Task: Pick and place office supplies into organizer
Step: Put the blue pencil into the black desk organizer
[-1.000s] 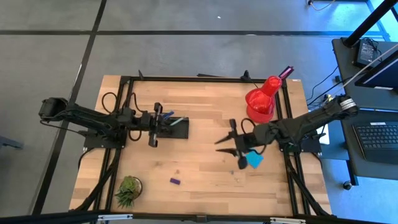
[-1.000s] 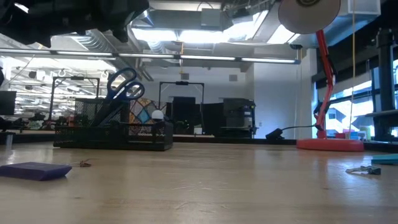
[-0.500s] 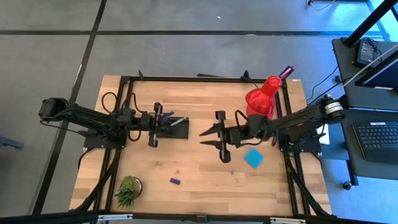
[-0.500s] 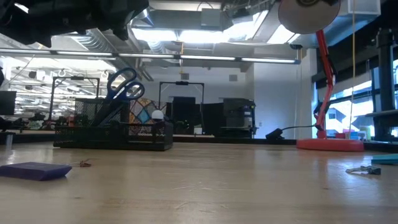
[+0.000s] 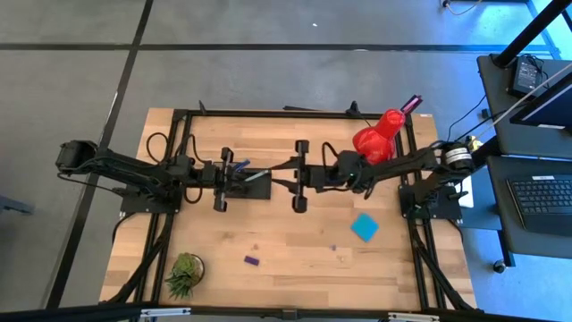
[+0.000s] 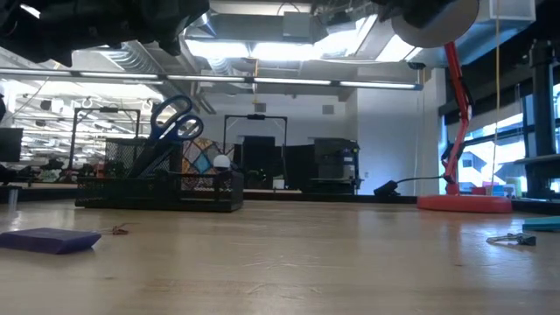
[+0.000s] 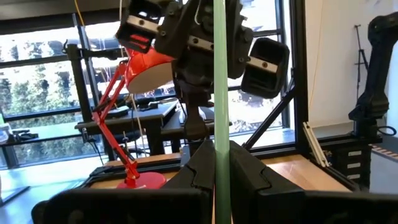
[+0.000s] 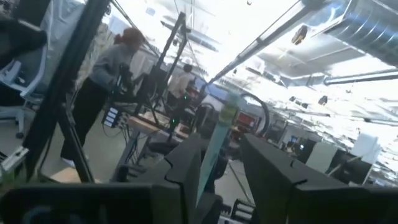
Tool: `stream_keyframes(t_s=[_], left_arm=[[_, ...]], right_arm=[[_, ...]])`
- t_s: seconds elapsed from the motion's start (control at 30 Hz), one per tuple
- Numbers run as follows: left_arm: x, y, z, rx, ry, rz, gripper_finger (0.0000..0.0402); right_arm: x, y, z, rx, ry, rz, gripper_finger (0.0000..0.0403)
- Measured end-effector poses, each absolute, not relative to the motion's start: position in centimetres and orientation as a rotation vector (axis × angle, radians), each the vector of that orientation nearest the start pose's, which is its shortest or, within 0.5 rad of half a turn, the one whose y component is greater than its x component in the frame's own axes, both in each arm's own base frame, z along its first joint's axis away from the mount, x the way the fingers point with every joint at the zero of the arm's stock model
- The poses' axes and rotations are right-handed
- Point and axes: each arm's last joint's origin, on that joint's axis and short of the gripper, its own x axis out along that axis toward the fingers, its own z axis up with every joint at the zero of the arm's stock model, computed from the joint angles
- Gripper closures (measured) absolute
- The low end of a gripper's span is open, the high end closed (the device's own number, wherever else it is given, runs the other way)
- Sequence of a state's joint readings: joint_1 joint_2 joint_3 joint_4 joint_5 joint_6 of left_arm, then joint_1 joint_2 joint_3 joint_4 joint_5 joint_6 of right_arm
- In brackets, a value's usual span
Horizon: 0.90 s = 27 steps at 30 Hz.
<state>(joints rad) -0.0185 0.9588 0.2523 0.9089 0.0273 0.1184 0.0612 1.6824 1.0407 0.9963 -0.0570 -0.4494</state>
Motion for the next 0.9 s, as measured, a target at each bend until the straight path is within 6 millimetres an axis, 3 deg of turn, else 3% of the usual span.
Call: stream_keyframes(t_s=[0.27,0.67,0.9], left_arm=[[18.8,-0.4,22.6,0.137,-0.205,-0.031,0.0386],[18.9,-0.4,22.4,0.144,-0.183,-0.025,0.0386],[18.9,-0.4,22.1,0.175,-0.157,-0.022,0.0386]], right_arm=[[39.4,1.8,29.8,-0.446,-0.351,0.021,0.0282],[39.3,2.1,30.2,-0.456,-0.398,0.092,0.0284],[39.3,2.1,30.2,-0.456,-0.4,0.11,0.034]])
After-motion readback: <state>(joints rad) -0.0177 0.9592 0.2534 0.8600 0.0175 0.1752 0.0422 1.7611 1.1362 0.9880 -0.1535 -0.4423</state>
